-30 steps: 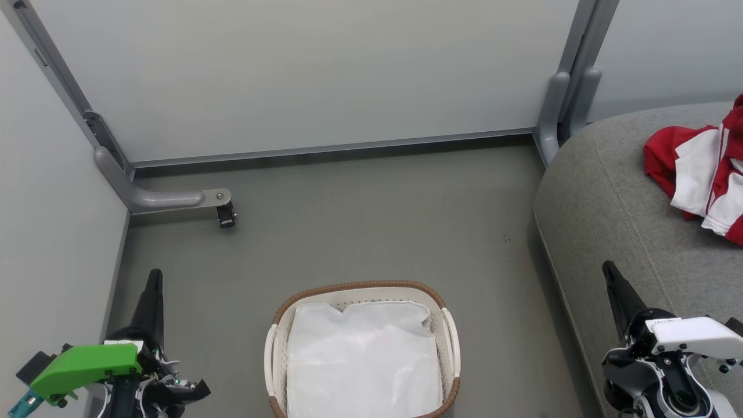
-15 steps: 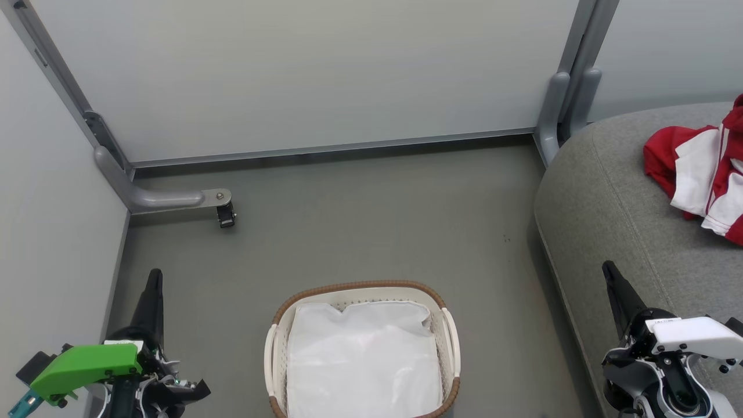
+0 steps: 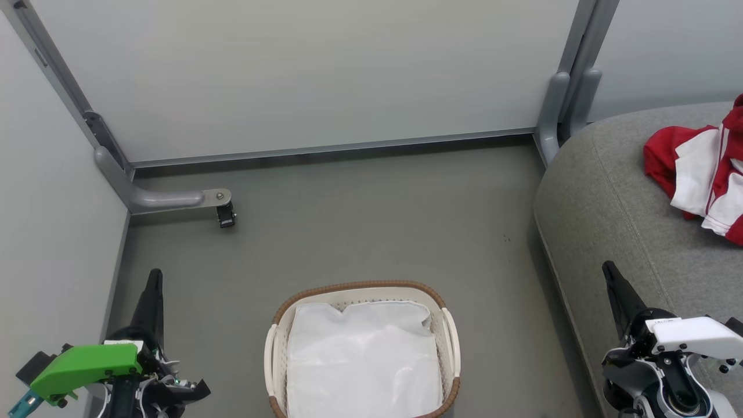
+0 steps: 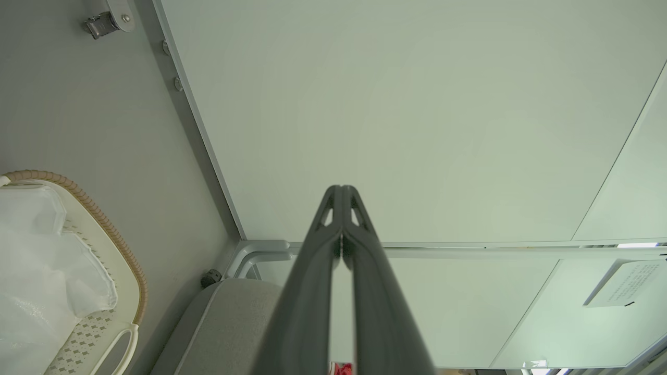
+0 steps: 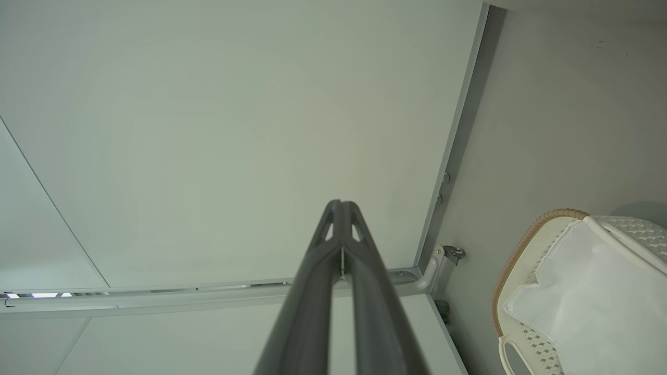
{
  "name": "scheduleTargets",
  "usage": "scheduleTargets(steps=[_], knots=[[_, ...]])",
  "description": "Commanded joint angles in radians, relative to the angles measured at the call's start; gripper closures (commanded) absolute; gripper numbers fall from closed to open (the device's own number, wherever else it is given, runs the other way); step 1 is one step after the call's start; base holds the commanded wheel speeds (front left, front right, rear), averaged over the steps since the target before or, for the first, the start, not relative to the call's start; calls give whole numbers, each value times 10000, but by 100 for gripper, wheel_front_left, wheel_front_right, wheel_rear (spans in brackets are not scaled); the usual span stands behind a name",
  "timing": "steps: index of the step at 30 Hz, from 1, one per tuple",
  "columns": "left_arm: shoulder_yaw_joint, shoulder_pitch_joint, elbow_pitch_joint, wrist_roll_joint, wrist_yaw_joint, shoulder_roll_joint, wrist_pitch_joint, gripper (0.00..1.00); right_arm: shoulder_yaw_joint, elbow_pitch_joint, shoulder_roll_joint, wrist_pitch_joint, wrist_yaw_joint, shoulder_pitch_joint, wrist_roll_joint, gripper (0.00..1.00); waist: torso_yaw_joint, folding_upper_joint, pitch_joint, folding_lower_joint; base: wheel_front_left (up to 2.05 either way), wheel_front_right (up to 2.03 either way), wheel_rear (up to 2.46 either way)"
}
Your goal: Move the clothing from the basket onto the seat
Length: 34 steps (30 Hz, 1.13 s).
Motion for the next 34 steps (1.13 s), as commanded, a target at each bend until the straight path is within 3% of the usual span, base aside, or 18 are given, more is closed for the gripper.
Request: scheduleTargets(steps=[1,34], knots=[[19,-94,-20,-29,-50,2,30,100,-21,-41,-59,31,-7,-73,39,100,0,0,0,0,0,0,0],[17,-94,-20,-30,-50,2,28,100,-20,-41,-59,30,-7,-72,39,100,0,0,0,0,0,0,0]])
